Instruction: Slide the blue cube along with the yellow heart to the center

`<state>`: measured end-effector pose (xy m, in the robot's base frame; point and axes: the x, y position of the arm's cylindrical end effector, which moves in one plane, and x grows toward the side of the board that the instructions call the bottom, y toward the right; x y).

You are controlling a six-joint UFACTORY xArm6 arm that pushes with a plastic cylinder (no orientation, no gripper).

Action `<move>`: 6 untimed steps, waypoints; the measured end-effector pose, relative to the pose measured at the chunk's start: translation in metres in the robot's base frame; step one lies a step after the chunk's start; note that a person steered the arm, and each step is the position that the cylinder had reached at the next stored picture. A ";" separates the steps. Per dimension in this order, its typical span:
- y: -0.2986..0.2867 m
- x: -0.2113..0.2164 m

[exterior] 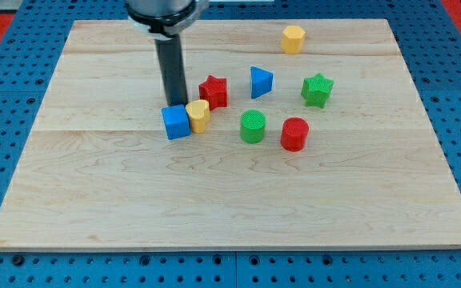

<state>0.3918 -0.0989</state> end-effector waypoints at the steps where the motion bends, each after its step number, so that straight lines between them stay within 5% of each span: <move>1: -0.050 -0.015; 3: -0.001 0.052; 6: 0.061 0.062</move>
